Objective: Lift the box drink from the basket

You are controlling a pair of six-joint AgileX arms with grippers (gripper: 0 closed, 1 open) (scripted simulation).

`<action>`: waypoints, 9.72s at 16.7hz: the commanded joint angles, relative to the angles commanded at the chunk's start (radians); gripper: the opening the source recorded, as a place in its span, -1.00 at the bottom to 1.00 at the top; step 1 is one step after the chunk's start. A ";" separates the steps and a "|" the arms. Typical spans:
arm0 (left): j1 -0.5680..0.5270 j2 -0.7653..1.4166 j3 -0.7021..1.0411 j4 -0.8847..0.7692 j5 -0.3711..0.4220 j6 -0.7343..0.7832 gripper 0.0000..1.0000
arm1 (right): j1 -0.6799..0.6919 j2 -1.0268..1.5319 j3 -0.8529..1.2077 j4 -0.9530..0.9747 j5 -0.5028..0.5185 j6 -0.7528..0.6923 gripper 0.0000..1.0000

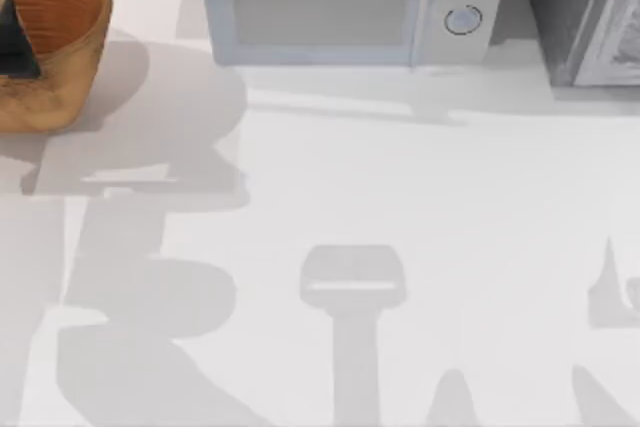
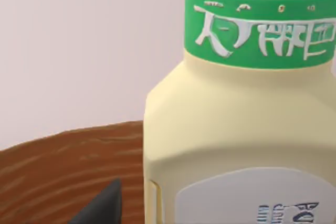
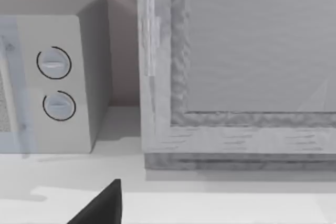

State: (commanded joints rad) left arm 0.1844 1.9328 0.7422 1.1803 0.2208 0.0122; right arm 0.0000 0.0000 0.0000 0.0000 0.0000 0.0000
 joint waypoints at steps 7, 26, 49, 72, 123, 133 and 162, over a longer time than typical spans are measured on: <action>0.006 0.064 0.024 0.039 0.007 0.000 1.00 | 0.000 0.000 0.000 0.000 0.000 0.000 1.00; -0.023 0.187 0.247 -0.060 -0.020 -0.001 0.70 | 0.000 0.000 0.000 0.000 0.000 0.000 1.00; -0.015 0.154 0.252 -0.095 -0.020 0.000 -1.00 | 0.000 0.000 0.000 0.000 0.000 0.000 1.00; -0.019 -0.185 0.469 -0.651 -0.031 0.003 -1.00 | 0.000 0.000 0.000 0.000 0.000 0.000 1.00; -1.179 -0.608 -0.261 -0.505 -1.700 -0.154 -1.00 | 0.000 0.000 0.000 0.000 0.000 0.000 1.00; -1.257 -0.427 -0.174 -0.508 -1.804 -0.183 -1.00 | 0.000 0.000 0.000 0.000 0.000 0.000 1.00; -1.097 -0.087 -0.315 0.516 -1.708 0.269 -0.25 | 0.000 0.000 0.000 0.000 0.000 0.000 1.00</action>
State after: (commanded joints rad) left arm -0.9123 1.8458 0.4272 1.6965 -1.4876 0.2812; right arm 0.0000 0.0000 0.0000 0.0000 0.0000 0.0000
